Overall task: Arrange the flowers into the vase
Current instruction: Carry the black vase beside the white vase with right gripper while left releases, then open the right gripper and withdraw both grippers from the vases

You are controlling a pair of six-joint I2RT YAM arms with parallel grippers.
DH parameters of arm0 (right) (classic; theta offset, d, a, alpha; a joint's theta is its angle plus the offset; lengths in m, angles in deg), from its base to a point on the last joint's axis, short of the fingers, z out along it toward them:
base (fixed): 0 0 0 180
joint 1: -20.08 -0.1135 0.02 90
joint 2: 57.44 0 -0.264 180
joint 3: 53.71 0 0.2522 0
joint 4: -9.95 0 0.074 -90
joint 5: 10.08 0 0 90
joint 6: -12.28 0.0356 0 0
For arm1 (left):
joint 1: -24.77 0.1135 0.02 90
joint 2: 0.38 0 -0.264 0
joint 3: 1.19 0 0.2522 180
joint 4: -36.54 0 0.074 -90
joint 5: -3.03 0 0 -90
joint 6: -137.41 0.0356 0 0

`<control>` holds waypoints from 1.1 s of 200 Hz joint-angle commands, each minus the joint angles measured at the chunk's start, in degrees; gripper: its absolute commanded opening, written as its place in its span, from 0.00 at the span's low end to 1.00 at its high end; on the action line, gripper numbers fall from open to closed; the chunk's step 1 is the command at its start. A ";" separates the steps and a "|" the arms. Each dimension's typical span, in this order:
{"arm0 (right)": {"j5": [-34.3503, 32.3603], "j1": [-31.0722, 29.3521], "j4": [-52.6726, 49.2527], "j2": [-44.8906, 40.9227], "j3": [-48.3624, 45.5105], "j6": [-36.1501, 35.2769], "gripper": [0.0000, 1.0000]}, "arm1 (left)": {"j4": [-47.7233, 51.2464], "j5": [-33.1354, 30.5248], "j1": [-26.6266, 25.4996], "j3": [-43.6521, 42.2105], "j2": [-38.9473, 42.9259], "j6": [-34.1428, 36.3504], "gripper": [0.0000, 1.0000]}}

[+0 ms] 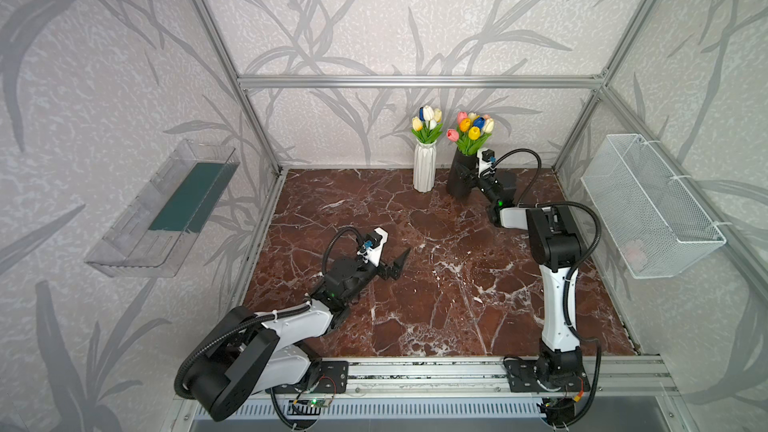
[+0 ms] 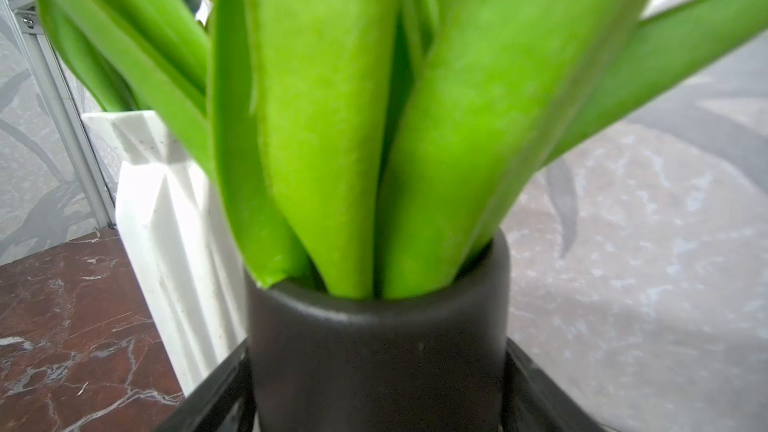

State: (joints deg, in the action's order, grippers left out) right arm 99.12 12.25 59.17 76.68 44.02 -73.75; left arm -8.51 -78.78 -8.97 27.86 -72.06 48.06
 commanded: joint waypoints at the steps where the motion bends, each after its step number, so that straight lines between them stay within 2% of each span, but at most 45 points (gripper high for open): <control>1: 1.48 0.54 12.62 1.09 6.36 3.04 0.37 | -2.80 0.06 0.21 1.46 -1.70 2.07 1.00; 15: 2.05 0.46 11.02 1.84 7.87 2.32 0.37 | -3.59 0.21 0.25 1.79 -2.98 2.34 0.99; 25: 2.47 0.48 10.33 2.02 8.47 2.26 0.40 | -3.57 0.45 0.26 2.22 -3.50 2.48 1.00; 32: 2.64 0.54 10.32 1.95 8.41 1.85 0.48 | -3.42 0.66 0.25 2.53 -3.64 2.60 1.00; 45: 2.72 0.54 10.16 1.20 7.74 1.08 0.69 | -2.82 0.53 0.25 2.90 -3.56 2.78 1.00; 69: 2.67 0.62 9.54 -0.12 6.48 -0.16 0.84 | -1.55 0.28 0.34 3.62 -3.09 3.39 1.00; 98: 4.32 0.82 6.44 -1.30 6.21 -1.19 0.92 | -0.22 0.30 0.62 4.18 -1.53 3.48 1.00; 106: 4.81 0.83 5.62 -1.84 6.06 -1.19 1.00 | 0.35 0.50 0.60 4.22 -0.52 3.25 1.00; 139: 3.92 1.15 7.35 -3.45 3.40 -0.78 0.99 | 4.53 -0.34 0.81 5.15 3.75 4.12 1.00; 163: 1.89 1.24 13.06 -8.72 -5.33 -0.15 0.99 | 6.63 -4.59 1.20 4.76 7.22 5.07 1.00; 189: -3.92 0.13 17.61 -17.91 -21.38 -0.20 0.99 | 6.12 -15.97 1.46 3.06 8.61 6.38 1.00; 202: -7.55 -2.90 17.62 -23.44 -29.68 -6.10 0.99 | 4.11 -22.23 1.71 2.15 7.86 8.09 1.00; 220: -20.61 -9.78 17.15 -30.56 -38.93 -14.83 0.99 | 2.70 -32.35 2.30 2.01 6.55 9.61 0.99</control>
State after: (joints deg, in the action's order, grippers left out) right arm 92.50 10.13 71.51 54.76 13.24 -78.12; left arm -3.57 -95.28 -7.57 30.85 -64.46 53.85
